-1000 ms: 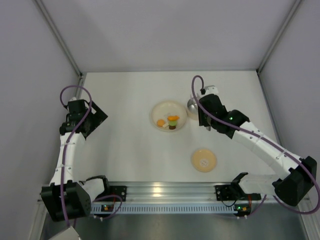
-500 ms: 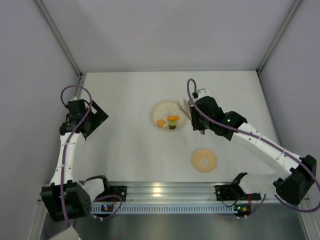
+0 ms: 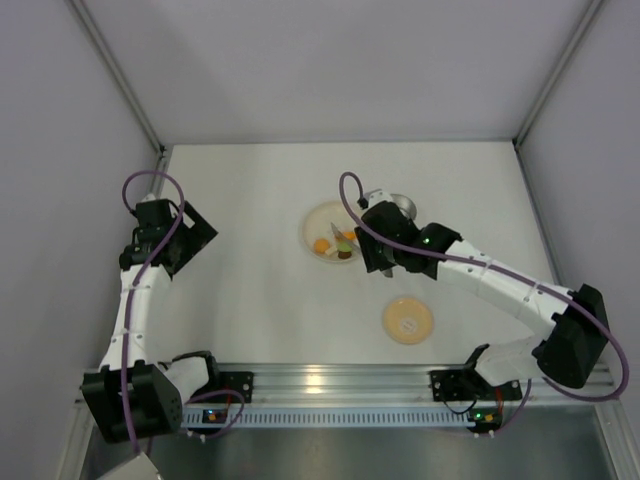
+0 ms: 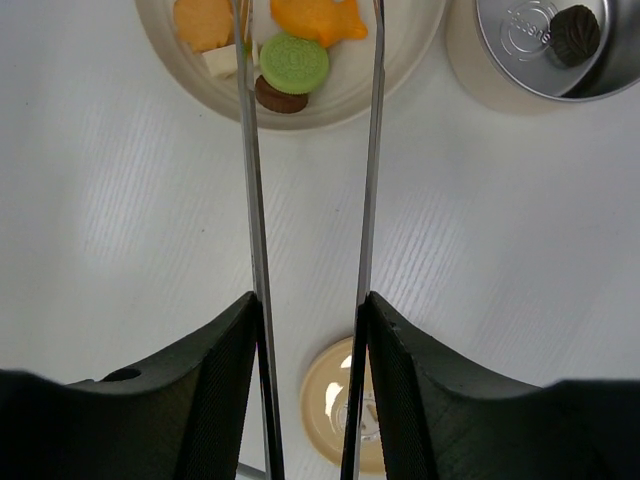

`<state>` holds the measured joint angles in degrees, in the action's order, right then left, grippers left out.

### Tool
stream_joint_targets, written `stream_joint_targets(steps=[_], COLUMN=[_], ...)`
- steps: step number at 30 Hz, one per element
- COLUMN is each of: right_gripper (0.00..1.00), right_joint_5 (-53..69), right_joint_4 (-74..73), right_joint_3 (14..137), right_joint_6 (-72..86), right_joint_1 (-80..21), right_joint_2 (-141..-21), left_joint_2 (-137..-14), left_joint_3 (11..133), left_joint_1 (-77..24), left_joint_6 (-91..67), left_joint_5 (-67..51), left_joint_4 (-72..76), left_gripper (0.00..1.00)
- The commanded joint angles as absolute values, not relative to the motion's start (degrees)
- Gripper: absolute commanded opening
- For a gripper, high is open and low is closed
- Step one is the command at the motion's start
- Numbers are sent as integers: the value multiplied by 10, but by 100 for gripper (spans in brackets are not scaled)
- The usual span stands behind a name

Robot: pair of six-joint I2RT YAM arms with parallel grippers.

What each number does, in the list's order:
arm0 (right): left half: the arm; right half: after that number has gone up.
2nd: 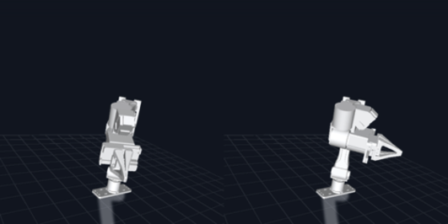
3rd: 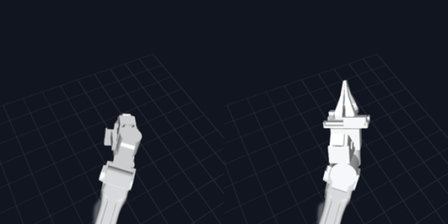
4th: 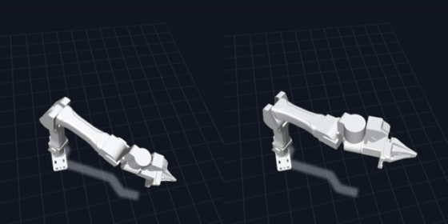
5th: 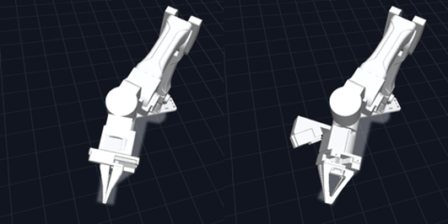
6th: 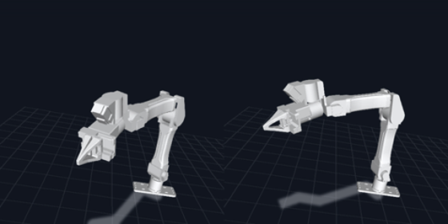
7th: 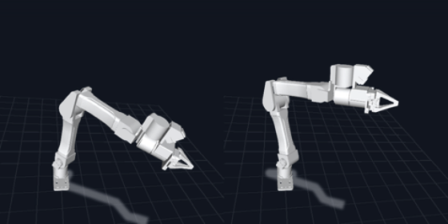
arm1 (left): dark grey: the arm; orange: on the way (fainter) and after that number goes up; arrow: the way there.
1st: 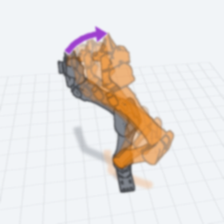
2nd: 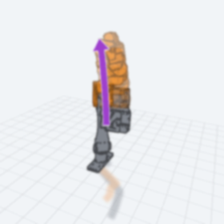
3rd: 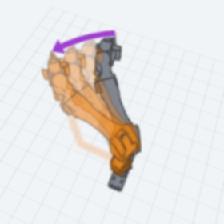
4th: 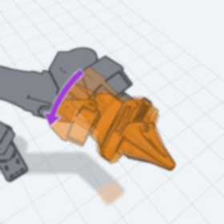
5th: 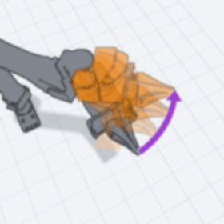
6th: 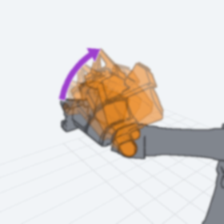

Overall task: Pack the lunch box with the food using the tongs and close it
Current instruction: Pick up the fake food from the plate.

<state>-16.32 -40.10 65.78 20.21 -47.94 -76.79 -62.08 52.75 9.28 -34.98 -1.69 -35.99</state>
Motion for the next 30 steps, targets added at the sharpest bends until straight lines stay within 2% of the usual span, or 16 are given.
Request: stream_joint_targets(steps=[1, 17, 26, 29, 30], right_gripper=[45, 43, 29, 23, 17], right_joint_5=[-163, -151, -152, -152, -153], right_joint_4=[-373, -354, -358, -359, -361], right_joint_3=[673, 683, 703, 708, 709], right_joint_6=[202, 196, 195, 196, 194], right_joint_1=[-486, -486, -485, -485, -485], right_joint_2=[-783, -841, -847, -846, -845], left_joint_2=[-613, -612, -611, -611, -611], left_joint_3=[521, 522, 522, 521, 521], left_joint_1=[95, 95, 95, 95, 95], left_joint_6=[-344, -344, -343, -343, -344], left_joint_5=[-19, -17, -17, -17, -18], left_joint_4=[-335, -336, -336, -336, -337], left_gripper=[98, 98, 98, 98, 99])
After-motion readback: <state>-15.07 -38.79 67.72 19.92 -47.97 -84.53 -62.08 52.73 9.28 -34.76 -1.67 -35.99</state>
